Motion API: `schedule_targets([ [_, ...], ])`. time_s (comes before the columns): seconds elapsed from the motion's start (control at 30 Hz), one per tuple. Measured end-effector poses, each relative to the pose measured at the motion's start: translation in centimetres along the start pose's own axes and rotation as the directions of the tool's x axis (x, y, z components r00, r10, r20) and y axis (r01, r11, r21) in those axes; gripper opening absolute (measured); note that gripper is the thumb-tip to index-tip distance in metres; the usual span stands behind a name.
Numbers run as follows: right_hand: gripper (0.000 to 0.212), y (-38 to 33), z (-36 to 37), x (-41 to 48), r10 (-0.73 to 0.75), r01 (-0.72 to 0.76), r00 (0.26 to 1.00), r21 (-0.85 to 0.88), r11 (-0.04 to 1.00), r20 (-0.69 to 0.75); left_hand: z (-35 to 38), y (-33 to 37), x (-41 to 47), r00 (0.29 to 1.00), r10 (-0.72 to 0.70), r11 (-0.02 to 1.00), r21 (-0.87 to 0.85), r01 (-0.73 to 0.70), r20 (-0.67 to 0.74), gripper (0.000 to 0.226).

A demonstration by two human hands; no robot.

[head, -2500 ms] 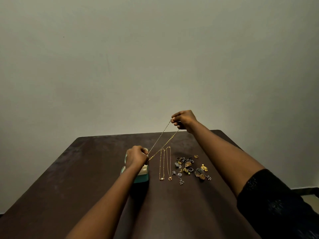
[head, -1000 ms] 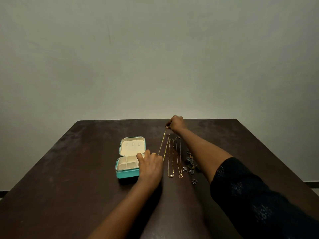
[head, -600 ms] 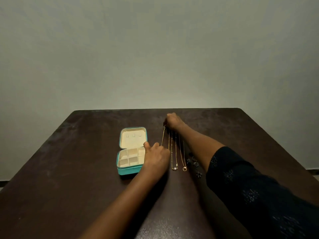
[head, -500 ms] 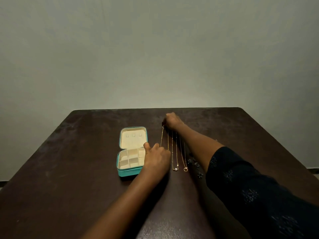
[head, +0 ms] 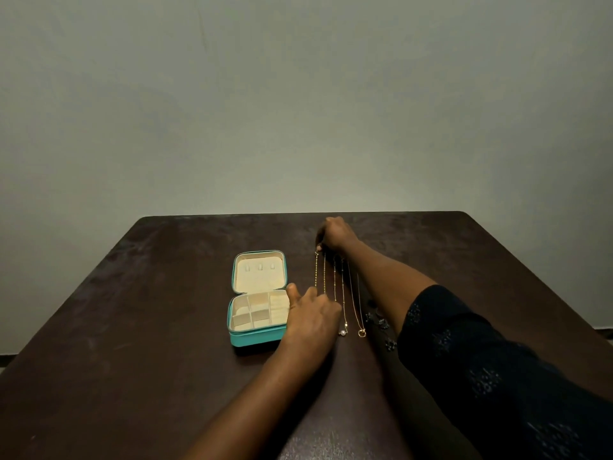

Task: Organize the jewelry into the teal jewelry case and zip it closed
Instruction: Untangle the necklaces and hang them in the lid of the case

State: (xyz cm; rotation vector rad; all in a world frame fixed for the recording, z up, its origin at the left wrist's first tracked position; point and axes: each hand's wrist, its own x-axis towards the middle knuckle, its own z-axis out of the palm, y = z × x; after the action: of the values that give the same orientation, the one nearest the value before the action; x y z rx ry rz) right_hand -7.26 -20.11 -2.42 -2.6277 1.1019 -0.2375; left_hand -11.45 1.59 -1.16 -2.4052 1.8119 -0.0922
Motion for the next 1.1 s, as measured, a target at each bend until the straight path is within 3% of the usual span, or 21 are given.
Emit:
schedule_targets([
  [0.37,0.020,0.3,0.2,-0.7,-0.056,0.056,0.998,-0.015,0.998,-0.003,-0.3,-0.1,0.2,1.000,-0.018,1.000,-0.011,0.018,0.001,0.025],
  [0.73,0.025,1.2,-1.2,-2.6,-0.021,0.030,0.995,0.084,0.996,-0.103,-1.3,-5.0,1.2,0.950,-0.289,0.946,-0.191,0.263,-0.119,0.027],
  [0.9,0.023,0.8,-1.7,-4.3,-0.067,0.077,0.991,0.085,0.993,-0.118,-0.4,-7.0,0.5,0.911,-0.403,0.871,-0.344,0.350,-0.094,0.030],
  [1.1,0.021,-2.0,-1.6,-8.3,-0.130,0.147,0.985,0.157,0.977,-0.112,1.7,-9.4,-1.4,0.806,-0.592,0.715,-0.453,0.532,0.010,0.041],
])
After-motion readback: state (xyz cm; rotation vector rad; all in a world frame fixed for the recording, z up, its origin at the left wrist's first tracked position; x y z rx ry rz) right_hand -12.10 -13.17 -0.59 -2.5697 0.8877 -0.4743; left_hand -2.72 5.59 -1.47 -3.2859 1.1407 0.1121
